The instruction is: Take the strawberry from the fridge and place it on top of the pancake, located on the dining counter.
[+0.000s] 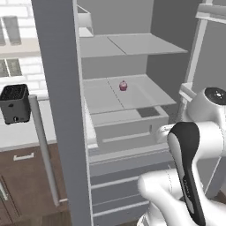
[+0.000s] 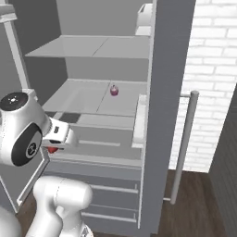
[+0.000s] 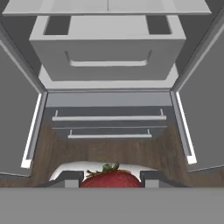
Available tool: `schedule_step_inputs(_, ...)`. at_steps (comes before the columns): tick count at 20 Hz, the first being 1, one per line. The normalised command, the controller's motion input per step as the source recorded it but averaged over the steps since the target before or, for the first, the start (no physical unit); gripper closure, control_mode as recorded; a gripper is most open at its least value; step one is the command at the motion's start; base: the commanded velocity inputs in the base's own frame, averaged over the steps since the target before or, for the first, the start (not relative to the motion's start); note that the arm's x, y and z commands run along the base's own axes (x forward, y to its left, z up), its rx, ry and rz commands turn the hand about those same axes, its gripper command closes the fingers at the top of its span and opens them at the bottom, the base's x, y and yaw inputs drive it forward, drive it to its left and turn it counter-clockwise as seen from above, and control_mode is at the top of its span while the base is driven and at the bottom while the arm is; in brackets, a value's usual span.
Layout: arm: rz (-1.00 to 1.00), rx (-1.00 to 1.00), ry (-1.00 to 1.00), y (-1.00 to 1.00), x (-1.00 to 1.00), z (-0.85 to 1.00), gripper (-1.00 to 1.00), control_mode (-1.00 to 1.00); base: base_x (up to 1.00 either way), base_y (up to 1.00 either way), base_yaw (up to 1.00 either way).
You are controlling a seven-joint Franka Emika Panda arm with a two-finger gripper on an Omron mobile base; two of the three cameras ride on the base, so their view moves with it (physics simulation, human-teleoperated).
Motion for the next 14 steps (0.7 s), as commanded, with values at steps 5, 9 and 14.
schedule_step_inputs(5,0.00,0.00,0.00,0.00,0.00,0.00,1.00,1.00,-0.85,-0.05,-0.07)
schedule_step_inputs(9,0.00,0.00,0.00,0.00,0.00,0.00,1.00,1.00,-0.84,-0.30,-0.26)
schedule_step_inputs(14,0.00,0.00,0.00,0.00,0.00,0.00,1.00,1.00,-0.63,-0.40,-0.50)
